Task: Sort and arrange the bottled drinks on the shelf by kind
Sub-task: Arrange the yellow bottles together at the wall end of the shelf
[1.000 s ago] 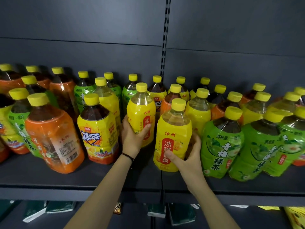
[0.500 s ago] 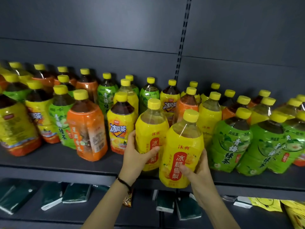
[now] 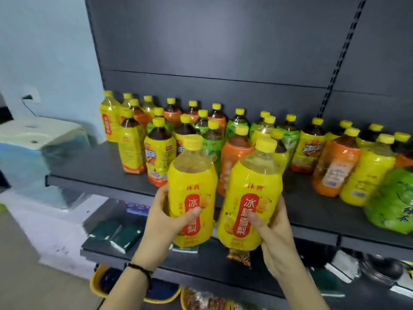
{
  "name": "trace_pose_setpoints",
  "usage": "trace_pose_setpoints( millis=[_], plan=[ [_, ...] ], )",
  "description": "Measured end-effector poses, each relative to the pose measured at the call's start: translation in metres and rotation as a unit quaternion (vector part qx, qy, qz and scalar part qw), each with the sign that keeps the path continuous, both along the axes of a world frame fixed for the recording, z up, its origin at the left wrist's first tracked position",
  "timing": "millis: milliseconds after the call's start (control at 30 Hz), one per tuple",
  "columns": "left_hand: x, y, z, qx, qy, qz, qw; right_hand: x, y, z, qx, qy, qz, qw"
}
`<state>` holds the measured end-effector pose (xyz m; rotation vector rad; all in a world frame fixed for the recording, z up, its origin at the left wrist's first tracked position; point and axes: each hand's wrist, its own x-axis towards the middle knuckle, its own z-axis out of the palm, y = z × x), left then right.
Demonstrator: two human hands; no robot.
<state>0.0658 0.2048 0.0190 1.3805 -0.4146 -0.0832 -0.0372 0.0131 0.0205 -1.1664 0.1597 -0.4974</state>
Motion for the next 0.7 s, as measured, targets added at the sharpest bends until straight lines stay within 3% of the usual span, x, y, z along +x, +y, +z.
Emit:
trace_pose_setpoints(
  millis=[367,700],
  plan=[
    [0.075,0.158,0.005,-0.011,0.008,0.104,0.994,0.117,0.151,0.005,-0.024,0.001,0.087,0.996],
    [0.220,0.253,-0.002,-0.002,0.011,0.140,0.990,0.276,0.246,-0.006,-0.068,-0.018,0.131,0.989]
  ],
)
